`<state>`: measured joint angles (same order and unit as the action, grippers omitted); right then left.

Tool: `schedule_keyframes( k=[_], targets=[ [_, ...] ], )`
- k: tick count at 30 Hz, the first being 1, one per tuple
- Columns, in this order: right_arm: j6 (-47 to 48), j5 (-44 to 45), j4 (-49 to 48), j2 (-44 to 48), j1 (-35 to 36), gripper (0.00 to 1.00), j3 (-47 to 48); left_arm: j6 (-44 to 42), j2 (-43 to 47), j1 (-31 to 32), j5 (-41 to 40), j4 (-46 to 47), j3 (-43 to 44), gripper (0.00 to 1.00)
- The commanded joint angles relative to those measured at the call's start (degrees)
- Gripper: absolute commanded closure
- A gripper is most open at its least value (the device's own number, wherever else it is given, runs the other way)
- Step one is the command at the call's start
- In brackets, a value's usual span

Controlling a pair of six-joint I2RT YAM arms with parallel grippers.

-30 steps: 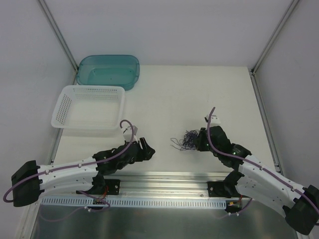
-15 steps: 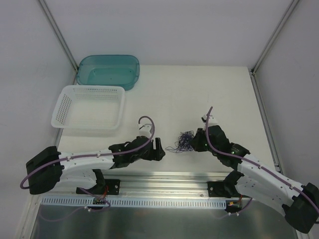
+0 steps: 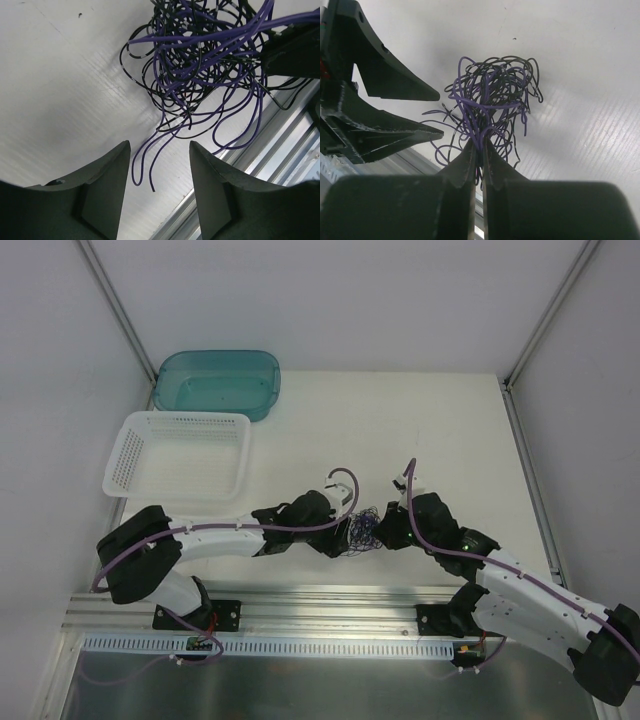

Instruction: Untangle the cables

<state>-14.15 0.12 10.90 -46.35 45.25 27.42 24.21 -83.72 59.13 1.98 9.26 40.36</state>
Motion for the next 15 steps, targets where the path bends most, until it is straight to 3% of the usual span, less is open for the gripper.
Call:
schedule_keyframes(
  k=[1,7,15],
  targets=[
    [1.76,-0.91,-2.11,1.17,0.27,0.99,2.73,-5.04,-0.91,-0.42,6.20,1.29,0.87,0.50],
    [1.67,-1.26,-2.28,1.35,0.27,0.99,2.46,-5.22,-2.84,-1.39,8.39,1.12,0.07,0.54],
    [1.58,-1.18,-2.72,1.43,0.27,0.99,2.38,-4.26,-5.40,-1.48,6.29,-0.38,1.65,0.72]
  ],
)
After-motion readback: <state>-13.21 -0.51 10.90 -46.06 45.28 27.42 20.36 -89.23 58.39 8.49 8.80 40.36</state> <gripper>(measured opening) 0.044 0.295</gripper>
